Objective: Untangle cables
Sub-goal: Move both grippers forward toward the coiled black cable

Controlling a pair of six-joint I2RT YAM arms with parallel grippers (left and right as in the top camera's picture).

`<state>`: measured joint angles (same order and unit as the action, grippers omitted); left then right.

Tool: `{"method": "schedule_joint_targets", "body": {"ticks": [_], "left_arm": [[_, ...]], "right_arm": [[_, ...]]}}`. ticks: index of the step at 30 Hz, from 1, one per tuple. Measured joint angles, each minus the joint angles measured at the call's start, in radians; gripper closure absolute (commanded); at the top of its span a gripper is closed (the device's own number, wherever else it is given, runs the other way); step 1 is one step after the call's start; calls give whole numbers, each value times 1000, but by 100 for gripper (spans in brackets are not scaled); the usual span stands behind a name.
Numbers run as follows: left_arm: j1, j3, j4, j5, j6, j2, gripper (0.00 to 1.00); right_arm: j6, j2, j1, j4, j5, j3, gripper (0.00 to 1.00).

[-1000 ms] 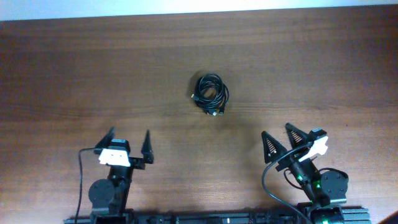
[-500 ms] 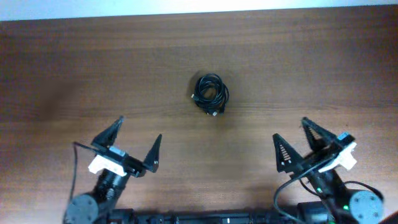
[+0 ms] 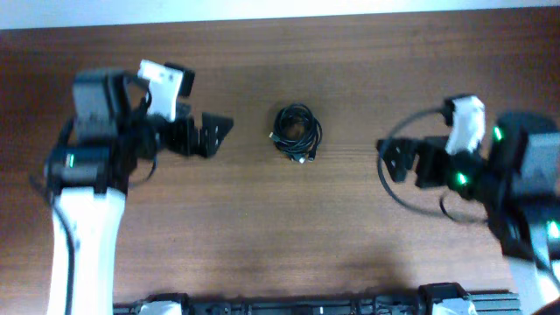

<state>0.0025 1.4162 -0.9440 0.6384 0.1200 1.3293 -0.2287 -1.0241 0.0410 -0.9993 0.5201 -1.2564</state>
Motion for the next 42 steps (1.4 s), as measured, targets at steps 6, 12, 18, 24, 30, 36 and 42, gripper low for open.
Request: {"method": "schedule_joint_targets", "body": {"ticks": [6, 12, 18, 24, 30, 36, 42], "left_arm": [[-29, 23, -14, 167, -42, 208, 1], [-153, 23, 11, -117, -169, 345, 1], [-164, 24, 74, -234, -207, 411, 1], [-164, 24, 120, -254, -324, 439, 1], [-164, 24, 137, -254, -362, 462, 1], [-164, 24, 117, -259, -372, 481, 1], [-164, 24, 115, -260, -372, 481, 1]], "right_arm": [[0, -321, 32, -9, 238, -13, 5], [-35, -554, 203, -22, 46, -55, 5], [-63, -680, 232, 163, -42, -200, 5], [-93, -681, 232, 129, -23, -209, 4], [-138, -683, 232, 269, -35, -210, 4], [-262, -816, 259, 338, -109, -212, 7], [-285, -935, 318, 370, -112, -212, 27]]}}
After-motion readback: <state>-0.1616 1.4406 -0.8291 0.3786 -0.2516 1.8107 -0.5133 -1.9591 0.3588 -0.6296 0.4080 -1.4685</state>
